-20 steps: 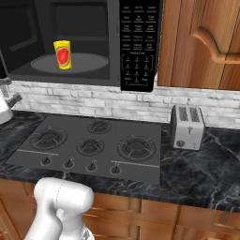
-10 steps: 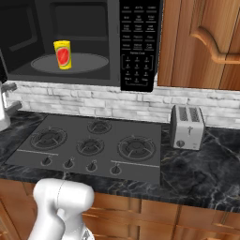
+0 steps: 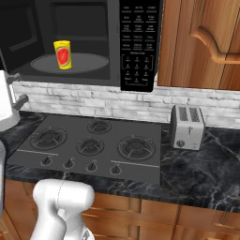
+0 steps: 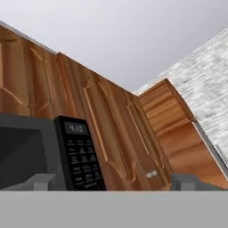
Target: Place the microwavable item in the microwave. Then, close the microwave door and press the start button.
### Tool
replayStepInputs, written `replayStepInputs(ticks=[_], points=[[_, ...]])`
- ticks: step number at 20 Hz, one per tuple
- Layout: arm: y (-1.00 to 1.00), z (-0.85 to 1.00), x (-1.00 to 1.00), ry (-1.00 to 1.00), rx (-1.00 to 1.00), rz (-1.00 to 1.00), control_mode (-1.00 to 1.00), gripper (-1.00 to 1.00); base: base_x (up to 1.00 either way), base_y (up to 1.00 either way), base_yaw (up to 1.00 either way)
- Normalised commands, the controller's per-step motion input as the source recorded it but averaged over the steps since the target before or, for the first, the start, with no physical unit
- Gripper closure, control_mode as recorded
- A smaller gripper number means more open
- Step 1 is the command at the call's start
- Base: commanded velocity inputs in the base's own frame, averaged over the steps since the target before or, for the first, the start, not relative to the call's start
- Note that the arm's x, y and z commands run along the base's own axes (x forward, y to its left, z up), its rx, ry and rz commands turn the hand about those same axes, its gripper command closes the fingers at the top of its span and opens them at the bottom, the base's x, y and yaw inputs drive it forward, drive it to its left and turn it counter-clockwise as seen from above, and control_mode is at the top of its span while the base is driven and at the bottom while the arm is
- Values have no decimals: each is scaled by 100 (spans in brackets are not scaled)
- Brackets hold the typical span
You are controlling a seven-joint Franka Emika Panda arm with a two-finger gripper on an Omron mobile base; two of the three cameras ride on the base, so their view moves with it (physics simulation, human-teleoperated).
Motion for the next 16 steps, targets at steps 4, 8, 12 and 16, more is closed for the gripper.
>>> replayStepInputs(ticks=[4, 8, 12, 16], points=[[-18, -17, -2, -27, -26, -6, -100, -100, 0, 0, 0], [-14, -24, -6, -23, -28, -11, -100, -100, 0, 0, 0], [-14, -32, -30, -20, -24, -9, -100, -100, 0, 0, 0], [-8, -40, -54, -13, -15, -8, -100, -100, 0, 0, 0]])
